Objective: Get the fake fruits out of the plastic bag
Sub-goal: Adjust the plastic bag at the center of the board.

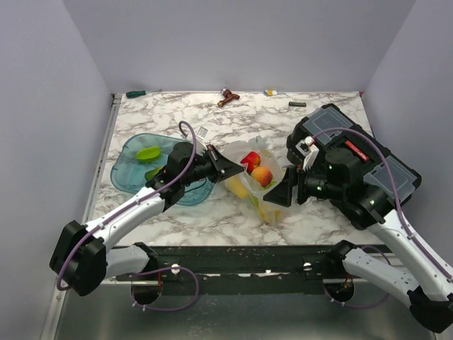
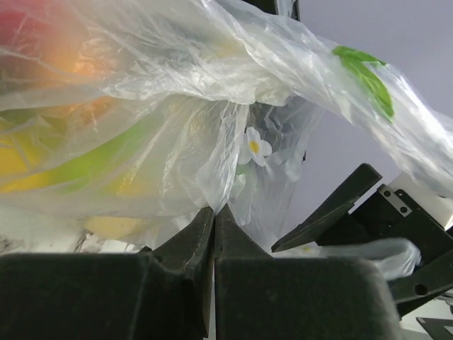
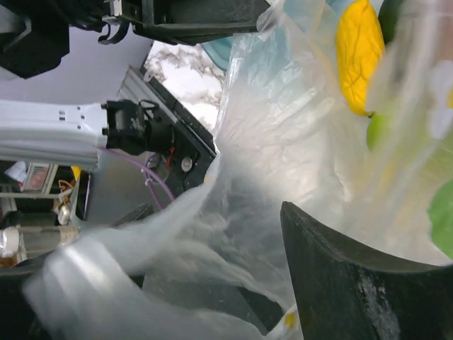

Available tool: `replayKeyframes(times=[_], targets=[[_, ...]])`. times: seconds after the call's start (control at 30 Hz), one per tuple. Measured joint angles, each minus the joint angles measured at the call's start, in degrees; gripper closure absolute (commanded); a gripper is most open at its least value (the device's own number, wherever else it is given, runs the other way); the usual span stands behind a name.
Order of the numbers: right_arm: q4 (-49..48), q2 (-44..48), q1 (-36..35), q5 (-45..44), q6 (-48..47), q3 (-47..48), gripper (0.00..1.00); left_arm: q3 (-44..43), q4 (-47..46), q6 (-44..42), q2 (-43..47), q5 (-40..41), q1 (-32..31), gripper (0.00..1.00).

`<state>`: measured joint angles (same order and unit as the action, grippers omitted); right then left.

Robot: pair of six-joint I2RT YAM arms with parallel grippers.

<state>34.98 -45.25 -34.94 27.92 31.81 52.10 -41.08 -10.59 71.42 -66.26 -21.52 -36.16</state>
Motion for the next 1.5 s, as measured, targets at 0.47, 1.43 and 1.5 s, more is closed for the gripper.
replayKeyframes(times=[0.47,1.43,1.5], targets=[[-1.27,-6.19,-1.25,0.07,-4.26,5.11,0.79,-12.66,-3.80,3.85,-15.98,-8.59,6.08,1.00],[2.78,-14.34,-55.36,-64.08,6.47,9.14,0.00,-15.93,-2.71,-2.12,-22.21,-20.81,9.75,1.00],[1.84,-9.20,-55.39,-63.95,6.56,9.27,0.00,-15.34,-1.86,-4.04,-20.81,-21.29,9.75,1.00]])
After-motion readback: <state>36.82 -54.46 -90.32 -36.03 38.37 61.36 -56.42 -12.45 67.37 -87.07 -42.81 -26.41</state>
